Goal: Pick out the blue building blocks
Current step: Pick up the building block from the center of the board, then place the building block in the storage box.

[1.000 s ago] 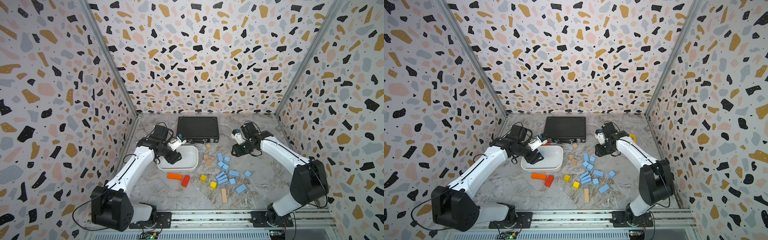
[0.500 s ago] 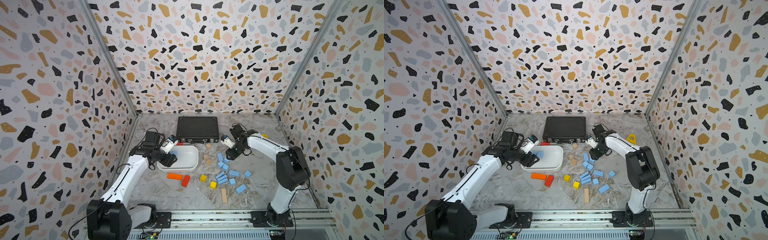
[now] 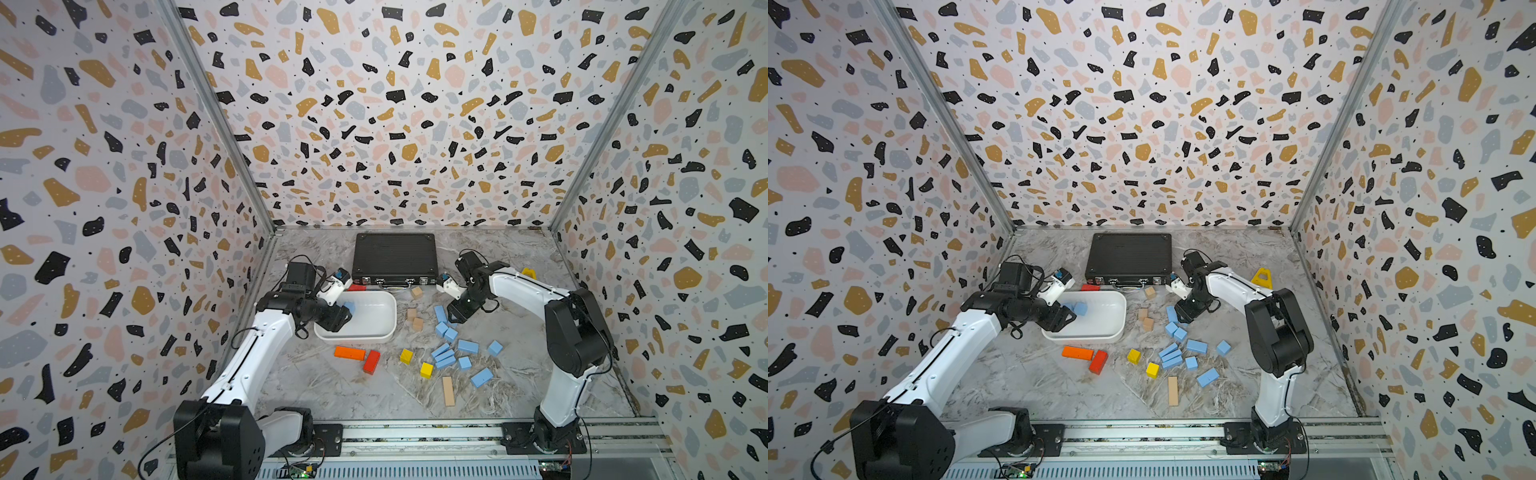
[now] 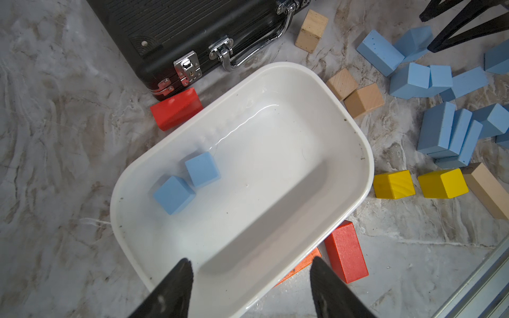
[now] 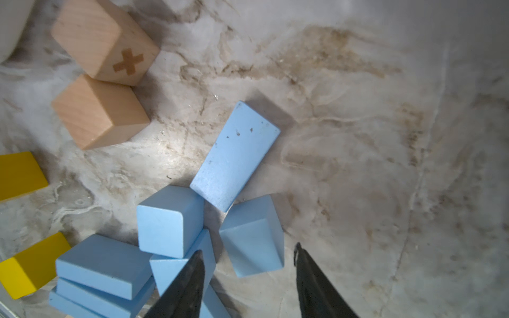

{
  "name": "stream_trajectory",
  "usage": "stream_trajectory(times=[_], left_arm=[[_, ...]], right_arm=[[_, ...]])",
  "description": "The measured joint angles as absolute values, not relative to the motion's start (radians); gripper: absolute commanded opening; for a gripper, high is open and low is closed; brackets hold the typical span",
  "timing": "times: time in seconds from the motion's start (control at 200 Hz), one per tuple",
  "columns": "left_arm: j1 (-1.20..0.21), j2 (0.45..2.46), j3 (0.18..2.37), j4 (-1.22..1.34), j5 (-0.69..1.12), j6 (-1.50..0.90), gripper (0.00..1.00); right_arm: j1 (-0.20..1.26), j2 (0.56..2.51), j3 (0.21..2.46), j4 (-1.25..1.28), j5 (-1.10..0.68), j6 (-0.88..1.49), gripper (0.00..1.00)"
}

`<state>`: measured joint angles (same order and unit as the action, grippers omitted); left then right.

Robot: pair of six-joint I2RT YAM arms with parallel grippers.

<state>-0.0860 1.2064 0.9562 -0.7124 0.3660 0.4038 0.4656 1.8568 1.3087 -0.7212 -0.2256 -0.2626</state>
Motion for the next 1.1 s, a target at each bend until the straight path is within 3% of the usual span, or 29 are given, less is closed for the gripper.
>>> stream_trajectory(times=[0.2,0.511,0.786,1.101], left_arm=[[-0.085,1.207,0.956,-0.712,0.366,0.404,0.68],[-0.076,1.207,0.956,-0.712,0.366,0.404,0.68],[-0.02,1.207,0.956,-0.692,0.369,0.364,0.7],[0.147,1.206,0.946,-0.595,0.357,0.191,0.85]], right_arm=[[0.471,1.897,1.309,-0.721,-0.212,-0.272,0.53],[0.473,1.901,1.31,-0.702,-0.213,-0.271,0.28],[0.498,1.884,1.359,-0.728,-0.203,-0.266,0.26],[0.642,1.911,1.774,-0.859,-0.19,-0.279,0.26]])
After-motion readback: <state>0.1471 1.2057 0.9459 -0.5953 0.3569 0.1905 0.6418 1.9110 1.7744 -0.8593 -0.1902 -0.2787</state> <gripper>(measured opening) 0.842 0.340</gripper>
